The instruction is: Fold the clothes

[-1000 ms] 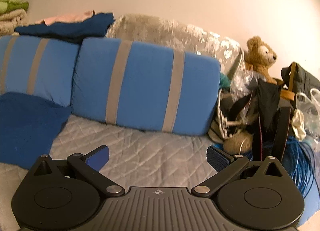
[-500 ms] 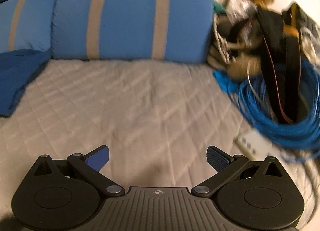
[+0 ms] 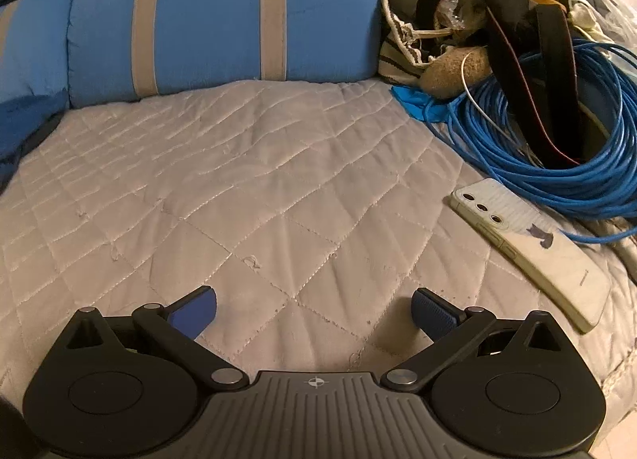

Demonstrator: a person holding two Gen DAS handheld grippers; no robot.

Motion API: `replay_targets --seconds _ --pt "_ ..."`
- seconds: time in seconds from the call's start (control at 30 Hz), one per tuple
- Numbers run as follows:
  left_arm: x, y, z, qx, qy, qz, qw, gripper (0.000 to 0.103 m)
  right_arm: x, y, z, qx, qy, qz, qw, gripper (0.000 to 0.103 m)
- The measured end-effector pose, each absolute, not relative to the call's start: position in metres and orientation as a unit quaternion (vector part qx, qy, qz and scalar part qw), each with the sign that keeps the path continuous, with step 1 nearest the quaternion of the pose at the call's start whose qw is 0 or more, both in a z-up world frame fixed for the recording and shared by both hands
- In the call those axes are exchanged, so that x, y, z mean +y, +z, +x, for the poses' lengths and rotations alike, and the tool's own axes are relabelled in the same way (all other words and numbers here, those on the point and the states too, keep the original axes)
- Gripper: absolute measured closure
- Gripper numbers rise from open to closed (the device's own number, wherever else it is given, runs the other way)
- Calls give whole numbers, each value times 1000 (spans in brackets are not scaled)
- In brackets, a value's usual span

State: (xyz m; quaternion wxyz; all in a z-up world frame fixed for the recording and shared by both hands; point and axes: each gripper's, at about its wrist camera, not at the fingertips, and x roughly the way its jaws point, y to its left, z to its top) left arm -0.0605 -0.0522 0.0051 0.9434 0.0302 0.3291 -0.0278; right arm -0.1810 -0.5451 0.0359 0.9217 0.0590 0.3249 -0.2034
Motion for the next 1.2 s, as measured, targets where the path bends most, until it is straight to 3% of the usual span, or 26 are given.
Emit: replay_targets --seconds 0.87,1.2 --pt "-61 5 32 364 -23 38 930 0 -588 41 -101 309 -195 77 928 0" --pt "-63 -1 26 329 -26 49 943 0 -605 31 -90 292 -192 53 936 0"
